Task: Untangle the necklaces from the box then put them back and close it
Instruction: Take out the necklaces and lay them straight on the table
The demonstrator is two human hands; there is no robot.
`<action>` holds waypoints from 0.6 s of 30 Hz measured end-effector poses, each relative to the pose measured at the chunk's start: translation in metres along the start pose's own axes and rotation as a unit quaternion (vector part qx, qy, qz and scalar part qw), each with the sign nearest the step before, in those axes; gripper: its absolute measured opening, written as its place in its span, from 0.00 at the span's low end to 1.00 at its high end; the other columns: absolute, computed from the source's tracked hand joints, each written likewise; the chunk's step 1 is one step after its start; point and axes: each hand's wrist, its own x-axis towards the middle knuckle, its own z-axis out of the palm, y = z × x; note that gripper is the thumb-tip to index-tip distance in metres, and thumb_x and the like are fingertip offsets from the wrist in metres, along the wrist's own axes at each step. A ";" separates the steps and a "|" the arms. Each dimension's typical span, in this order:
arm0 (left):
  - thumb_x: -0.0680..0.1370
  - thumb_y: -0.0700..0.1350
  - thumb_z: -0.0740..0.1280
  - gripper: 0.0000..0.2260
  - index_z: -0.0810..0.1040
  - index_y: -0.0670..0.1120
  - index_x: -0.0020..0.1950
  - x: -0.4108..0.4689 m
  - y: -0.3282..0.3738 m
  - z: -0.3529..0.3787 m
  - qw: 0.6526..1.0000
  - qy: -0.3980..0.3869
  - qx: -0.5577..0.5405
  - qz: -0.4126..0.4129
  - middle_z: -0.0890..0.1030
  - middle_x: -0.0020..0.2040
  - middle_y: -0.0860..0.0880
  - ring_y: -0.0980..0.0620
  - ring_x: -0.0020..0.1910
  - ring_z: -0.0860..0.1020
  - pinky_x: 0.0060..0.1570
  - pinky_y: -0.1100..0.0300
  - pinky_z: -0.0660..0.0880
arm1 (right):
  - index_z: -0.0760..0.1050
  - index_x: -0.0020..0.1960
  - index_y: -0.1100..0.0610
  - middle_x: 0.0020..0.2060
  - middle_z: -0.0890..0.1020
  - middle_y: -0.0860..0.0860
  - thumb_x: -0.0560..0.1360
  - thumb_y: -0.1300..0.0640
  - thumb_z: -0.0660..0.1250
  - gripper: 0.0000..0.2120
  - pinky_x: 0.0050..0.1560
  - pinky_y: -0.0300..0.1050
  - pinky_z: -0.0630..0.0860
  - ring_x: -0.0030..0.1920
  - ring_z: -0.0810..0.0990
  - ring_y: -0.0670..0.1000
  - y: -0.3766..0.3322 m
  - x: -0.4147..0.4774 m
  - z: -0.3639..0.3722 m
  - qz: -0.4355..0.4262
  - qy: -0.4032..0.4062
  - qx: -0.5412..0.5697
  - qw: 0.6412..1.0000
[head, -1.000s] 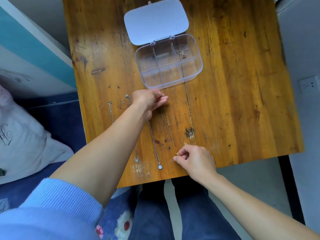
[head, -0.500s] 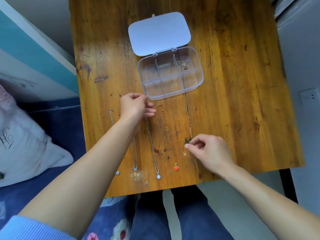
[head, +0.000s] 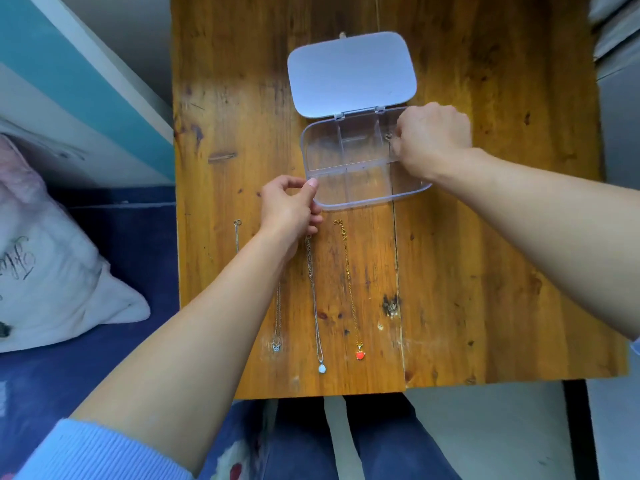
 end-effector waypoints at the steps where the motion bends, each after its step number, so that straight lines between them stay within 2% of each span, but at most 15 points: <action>1: 0.80 0.46 0.66 0.04 0.72 0.48 0.49 0.000 0.000 0.000 1.000 0.000 0.000 0.000 0.77 0.31 0.46 0.51 0.26 0.76 0.23 0.63 0.71 | 0.80 0.52 0.59 0.48 0.82 0.61 0.76 0.60 0.65 0.08 0.40 0.49 0.68 0.49 0.80 0.65 -0.003 0.005 0.002 -0.003 0.002 -0.026 1.000; 5: 0.80 0.46 0.66 0.06 0.73 0.45 0.53 0.001 -0.001 -0.002 1.000 -0.007 -0.009 -0.006 0.77 0.31 0.46 0.51 0.27 0.76 0.23 0.63 0.72 | 0.80 0.52 0.60 0.48 0.83 0.62 0.75 0.61 0.64 0.09 0.39 0.48 0.68 0.48 0.81 0.64 -0.014 0.017 0.000 -0.033 -0.008 -0.072 0.997; 8: 0.80 0.46 0.67 0.07 0.74 0.45 0.54 0.001 0.000 -0.004 1.000 -0.014 -0.015 -0.015 0.78 0.31 0.46 0.51 0.28 0.77 0.22 0.63 0.72 | 0.80 0.53 0.60 0.44 0.81 0.60 0.76 0.61 0.63 0.08 0.38 0.48 0.69 0.43 0.79 0.63 -0.015 0.016 -0.003 -0.038 -0.018 -0.049 0.998; 10: 0.79 0.46 0.67 0.07 0.74 0.45 0.54 0.002 0.000 -0.004 1.000 -0.015 -0.018 -0.019 0.78 0.32 0.46 0.51 0.28 0.77 0.22 0.63 0.73 | 0.80 0.51 0.58 0.41 0.80 0.57 0.76 0.57 0.67 0.07 0.38 0.47 0.71 0.40 0.76 0.58 -0.012 0.012 -0.007 -0.013 -0.013 0.016 1.000; 12: 0.79 0.46 0.67 0.07 0.73 0.45 0.53 0.002 0.000 -0.005 0.999 -0.017 -0.022 -0.020 0.78 0.32 0.45 0.51 0.28 0.77 0.22 0.63 0.72 | 0.82 0.48 0.57 0.40 0.81 0.53 0.76 0.54 0.68 0.08 0.38 0.45 0.73 0.40 0.78 0.53 -0.004 0.007 -0.011 0.011 -0.010 0.147 0.989; 14: 0.79 0.46 0.67 0.07 0.73 0.45 0.54 0.002 0.000 -0.005 0.999 -0.019 -0.025 -0.021 0.78 0.32 0.45 0.51 0.28 0.77 0.22 0.63 0.73 | 0.83 0.46 0.58 0.38 0.82 0.52 0.76 0.57 0.67 0.08 0.35 0.43 0.77 0.38 0.81 0.50 0.008 -0.001 -0.017 0.050 -0.026 0.322 0.945; 15: 0.79 0.46 0.67 0.08 0.73 0.45 0.54 0.002 0.000 -0.005 0.999 -0.020 -0.026 -0.022 0.78 0.32 0.45 0.50 0.28 0.77 0.22 0.63 0.73 | 0.83 0.46 0.60 0.37 0.82 0.53 0.76 0.59 0.67 0.07 0.33 0.42 0.78 0.36 0.82 0.49 0.013 -0.007 -0.020 0.087 -0.045 0.412 0.906; 18: 0.79 0.46 0.67 0.09 0.74 0.44 0.56 0.000 0.001 -0.005 0.999 -0.021 -0.024 -0.026 0.78 0.33 0.45 0.50 0.29 0.78 0.24 0.62 0.74 | 0.82 0.45 0.64 0.37 0.83 0.58 0.72 0.65 0.67 0.05 0.33 0.38 0.78 0.35 0.84 0.50 0.030 -0.024 -0.025 0.186 -0.115 0.619 0.754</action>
